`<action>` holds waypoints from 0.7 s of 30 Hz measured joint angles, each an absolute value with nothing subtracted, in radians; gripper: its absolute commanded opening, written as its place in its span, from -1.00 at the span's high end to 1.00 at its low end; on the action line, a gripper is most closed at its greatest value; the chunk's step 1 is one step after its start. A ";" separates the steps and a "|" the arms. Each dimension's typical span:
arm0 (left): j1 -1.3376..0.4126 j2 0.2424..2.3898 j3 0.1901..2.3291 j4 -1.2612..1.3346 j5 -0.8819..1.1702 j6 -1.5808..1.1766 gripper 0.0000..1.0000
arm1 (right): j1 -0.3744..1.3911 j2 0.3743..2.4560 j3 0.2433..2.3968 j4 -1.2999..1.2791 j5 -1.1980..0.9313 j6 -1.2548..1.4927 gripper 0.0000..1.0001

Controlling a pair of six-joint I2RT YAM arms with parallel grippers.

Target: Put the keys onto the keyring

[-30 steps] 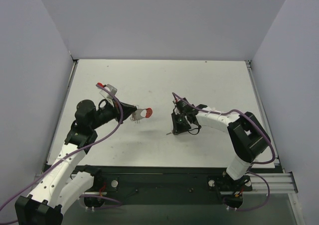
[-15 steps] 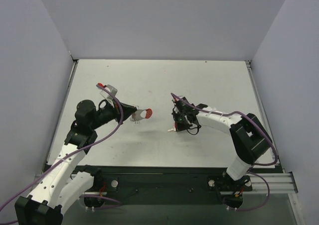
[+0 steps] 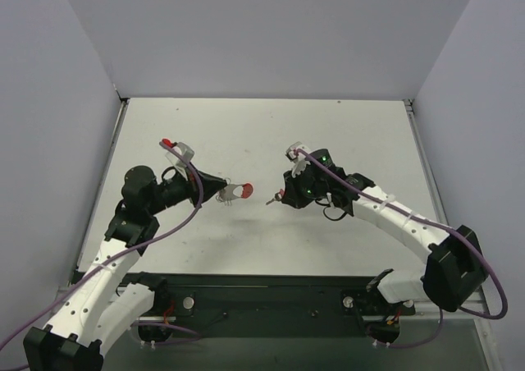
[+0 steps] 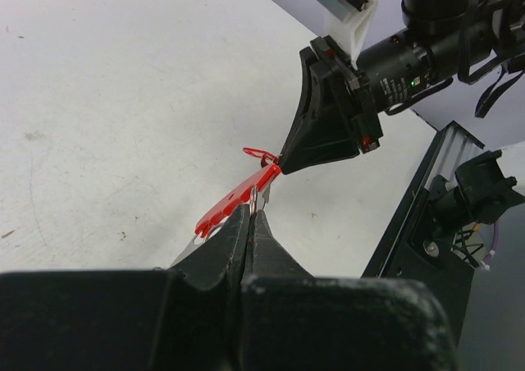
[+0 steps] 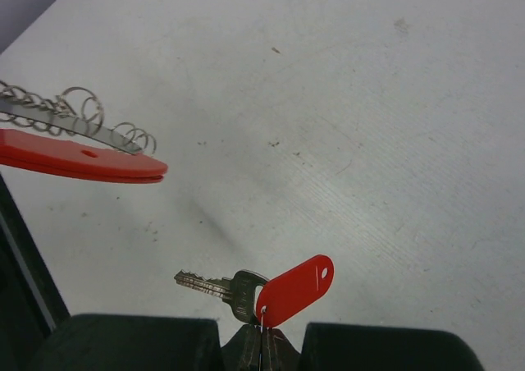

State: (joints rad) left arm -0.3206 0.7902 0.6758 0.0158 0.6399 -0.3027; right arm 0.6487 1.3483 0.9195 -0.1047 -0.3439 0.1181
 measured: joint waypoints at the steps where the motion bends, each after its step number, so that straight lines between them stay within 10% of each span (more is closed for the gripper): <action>1: -0.321 0.790 0.677 0.015 0.654 -0.300 1.00 | 0.649 1.328 0.920 -0.113 -0.377 0.099 1.00; 21: -0.345 0.795 0.837 -0.115 0.919 -0.087 1.00 | 0.650 1.161 1.117 -0.355 -0.979 -0.164 1.00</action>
